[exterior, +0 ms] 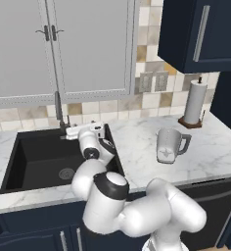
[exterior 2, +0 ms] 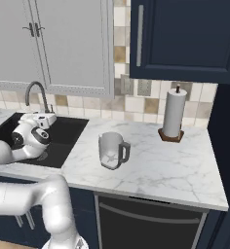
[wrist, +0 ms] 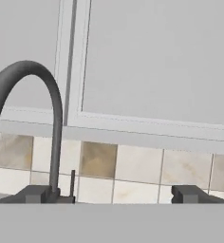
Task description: Turn on the sink faucet and place the jug under the water for a few seconds to fill it up.
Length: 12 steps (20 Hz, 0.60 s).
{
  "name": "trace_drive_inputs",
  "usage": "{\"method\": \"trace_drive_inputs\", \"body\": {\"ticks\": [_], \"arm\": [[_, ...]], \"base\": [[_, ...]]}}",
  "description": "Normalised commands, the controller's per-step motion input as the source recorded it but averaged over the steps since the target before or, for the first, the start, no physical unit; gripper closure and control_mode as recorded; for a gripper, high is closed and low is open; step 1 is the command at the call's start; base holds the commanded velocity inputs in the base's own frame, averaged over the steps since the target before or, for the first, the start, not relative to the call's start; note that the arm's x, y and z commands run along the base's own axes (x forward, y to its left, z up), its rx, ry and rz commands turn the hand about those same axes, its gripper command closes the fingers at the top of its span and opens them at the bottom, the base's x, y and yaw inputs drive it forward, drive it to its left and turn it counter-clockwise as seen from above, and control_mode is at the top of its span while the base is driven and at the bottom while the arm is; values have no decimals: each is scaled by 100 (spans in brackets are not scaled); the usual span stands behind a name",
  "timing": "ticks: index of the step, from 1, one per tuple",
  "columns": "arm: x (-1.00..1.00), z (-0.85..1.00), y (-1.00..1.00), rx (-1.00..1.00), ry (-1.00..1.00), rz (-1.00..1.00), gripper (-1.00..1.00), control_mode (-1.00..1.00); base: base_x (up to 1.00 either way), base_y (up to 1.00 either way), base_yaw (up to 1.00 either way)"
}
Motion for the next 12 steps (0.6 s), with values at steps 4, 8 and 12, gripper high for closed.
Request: {"method": "trace_drive_inputs", "body": {"ticks": [4, 8, 12], "arm": [[50, 0, 24, 0, 0, 0, -100, -100], [46, -4, 14, 0, 2, 0, -100, -100], [44, -15, 15, 0, 4, 0, -100, -100]], "base": [[0, 0, 0], [0, 0, 0], [0, 0, 0]]}}
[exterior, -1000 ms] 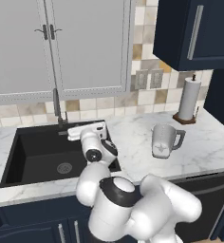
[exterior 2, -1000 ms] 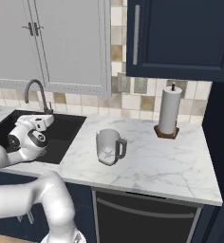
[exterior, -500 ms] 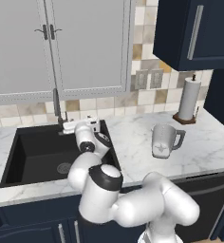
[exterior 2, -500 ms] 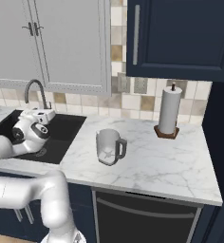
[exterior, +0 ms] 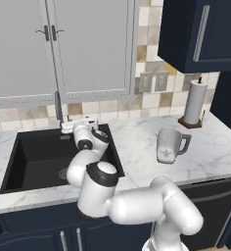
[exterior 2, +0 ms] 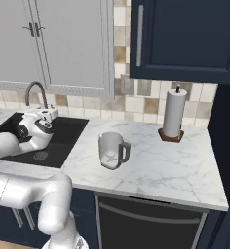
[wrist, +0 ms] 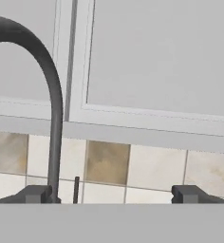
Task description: Turn on the sink faucet and place the jug under the water for a few seconds to fill it up.
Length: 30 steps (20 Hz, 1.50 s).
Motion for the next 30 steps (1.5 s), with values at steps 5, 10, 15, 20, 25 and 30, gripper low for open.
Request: {"method": "trace_drive_inputs", "body": {"ticks": [5, 10, 15, 20, 25, 30], "arm": [[46, -21, 13, 0, 2, 0, -100, -100], [43, -25, 12, 0, 0, 0, -100, -100], [36, -27, 18, 0, 0, 0, -100, -100], [31, -21, 28, 0, 0, 0, -100, -100], [24, -11, 15, 0, 0, 0, -100, -100], [26, -12, 2, 0, 0, 0, -100, -100]], "base": [[0, 0, 0], [0, 0, 0], [0, 0, 0], [0, 0, 0], [0, 0, 0], [0, 0, 0]]}}
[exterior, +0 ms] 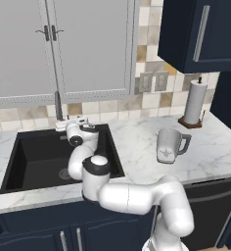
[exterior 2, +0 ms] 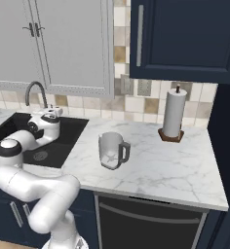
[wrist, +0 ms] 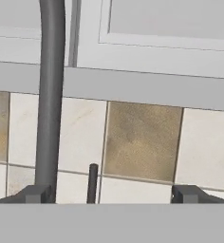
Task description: Turn on the sink faucet and place the jug under the water for a few seconds to fill it up.
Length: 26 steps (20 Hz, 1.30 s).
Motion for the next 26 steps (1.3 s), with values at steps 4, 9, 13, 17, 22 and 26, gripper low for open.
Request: {"method": "trace_drive_inputs", "body": {"ticks": [4, 9, 13, 17, 22, 26], "arm": [[38, -17, 0, 0, 0, 0, -100, -100], [44, -15, 2, 0, 0, 0, -100, -100], [34, -13, 3, 0, 0, 0, -100, -100], [21, -14, 1, 0, 0, 0, -100, -100], [5, -16, 0, 0, 0, -2, -100, -100], [0, -28, 0, 0, 1, -10, 100, -100]], "base": [[0, 0, 0], [0, 0, 0], [0, 0, 0], [0, 0, 0], [0, 0, 0], [0, 0, 0]]}}
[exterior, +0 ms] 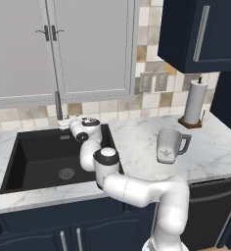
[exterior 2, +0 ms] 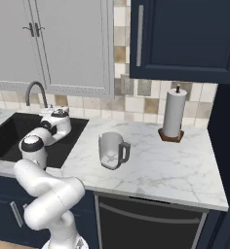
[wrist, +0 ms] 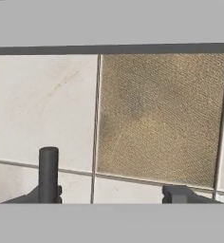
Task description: Turn on the sink faucet and place the jug under the water for a few seconds to fill it up.
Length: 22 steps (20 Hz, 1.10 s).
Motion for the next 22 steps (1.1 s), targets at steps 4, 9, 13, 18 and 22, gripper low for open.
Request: {"method": "trace_drive_inputs", "body": {"ticks": [4, 9, 13, 18, 22], "arm": [[0, -9, 0, 0, 0, -11, 100, -100], [0, -10, -6, 4, 0, -12, 100, -100], [0, -12, -28, 9, 0, -12, 100, -100], [9, -28, -62, 15, 1, -11, 100, -100], [21, -32, -73, 18, 4, -12, 100, -100]], "base": [[0, 0, 0], [0, 0, 0], [0, 0, 0], [0, 0, 0], [0, 0, 0]]}}
